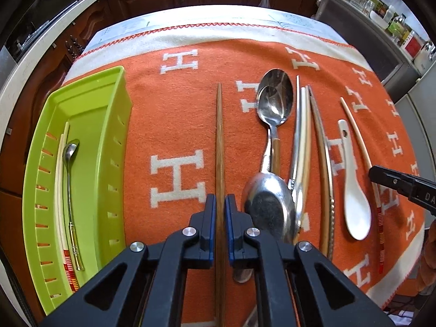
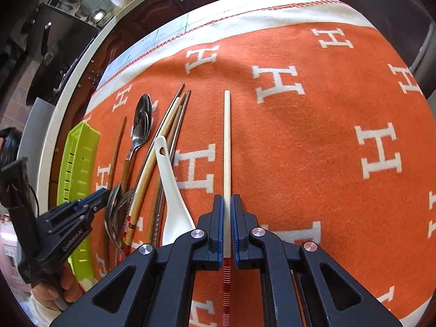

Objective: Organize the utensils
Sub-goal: 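Place the dark chopstick in the green tray with the left tool while the right tool places its chopstick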

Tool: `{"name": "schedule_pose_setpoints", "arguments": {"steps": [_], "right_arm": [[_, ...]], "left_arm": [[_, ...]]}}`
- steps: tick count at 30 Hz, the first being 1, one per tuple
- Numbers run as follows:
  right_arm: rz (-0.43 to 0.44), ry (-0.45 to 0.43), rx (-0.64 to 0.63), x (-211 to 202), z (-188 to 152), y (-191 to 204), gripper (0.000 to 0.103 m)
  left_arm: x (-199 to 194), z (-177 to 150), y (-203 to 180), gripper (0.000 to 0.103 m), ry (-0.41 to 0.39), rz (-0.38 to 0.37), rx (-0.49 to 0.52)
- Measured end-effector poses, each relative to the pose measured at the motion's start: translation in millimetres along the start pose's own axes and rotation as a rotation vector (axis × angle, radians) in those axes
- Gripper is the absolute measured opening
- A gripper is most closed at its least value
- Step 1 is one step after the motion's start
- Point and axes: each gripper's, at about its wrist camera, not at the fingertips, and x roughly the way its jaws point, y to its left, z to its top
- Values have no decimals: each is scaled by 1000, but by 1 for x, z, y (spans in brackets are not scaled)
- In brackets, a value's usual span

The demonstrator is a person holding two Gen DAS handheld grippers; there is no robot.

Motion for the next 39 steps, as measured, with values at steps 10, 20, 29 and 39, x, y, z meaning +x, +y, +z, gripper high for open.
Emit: {"name": "schedule_pose_setpoints", "arguments": {"steps": [10, 20, 29, 39], "right_arm": [[83, -45, -12, -44, -4, 28, 5], [177, -33, -88, -74, -1, 120, 5], [218, 42, -167, -57, -5, 230, 5], [220, 105, -150, -6, 1, 292, 5]], "left_arm": [[-66, -9, 16, 4, -112, -15, -18], [-124, -23, 71, 4, -205, 167, -73], [-115, -34, 111, 4, -171, 236, -113], [-101, -43, 129, 7, -124, 187, -133]]}}
